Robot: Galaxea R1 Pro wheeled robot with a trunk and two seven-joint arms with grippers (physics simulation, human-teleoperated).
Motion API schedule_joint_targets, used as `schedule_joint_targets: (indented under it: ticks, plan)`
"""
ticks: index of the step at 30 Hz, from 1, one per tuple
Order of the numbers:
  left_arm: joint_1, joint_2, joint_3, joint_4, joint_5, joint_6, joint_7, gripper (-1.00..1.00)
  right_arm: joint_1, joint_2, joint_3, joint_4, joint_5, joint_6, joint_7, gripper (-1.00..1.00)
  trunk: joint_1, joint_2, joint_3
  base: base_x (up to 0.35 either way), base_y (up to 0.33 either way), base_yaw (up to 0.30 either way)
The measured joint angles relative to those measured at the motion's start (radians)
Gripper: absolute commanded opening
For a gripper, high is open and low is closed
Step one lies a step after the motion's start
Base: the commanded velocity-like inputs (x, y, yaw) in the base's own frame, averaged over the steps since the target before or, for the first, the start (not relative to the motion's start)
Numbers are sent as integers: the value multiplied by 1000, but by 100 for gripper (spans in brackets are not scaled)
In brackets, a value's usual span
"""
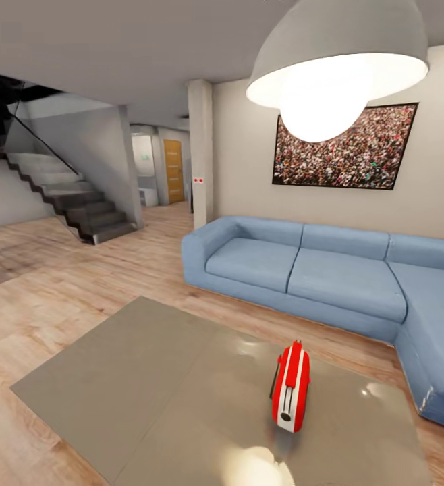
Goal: Turn on the radio receiver that's on the table in the living room.
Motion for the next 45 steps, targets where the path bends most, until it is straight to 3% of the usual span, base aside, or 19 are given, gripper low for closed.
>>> schedule_joint_targets:
  ticks: [3,8,20,45]
  plan:
    - [0,-3,1,0,1,0,59,100,0,0,0,0,0,0,0,100,0,0,1,0,0,-278]
    - [0,-2,1,0,1,0,74,100,0,0,0,0,0,1,0,100,0,0,3,0,0,-272]
    - [0,-2,0,0,0,0,73,100,0,-1,0,0,0,1,0,100,0,0,8,7,6,-241]
    - [0,0,-1,0,-1,0,67,100,0,-1,-2,0,-1,1,-3,100,0,0,12,169,162,-39]
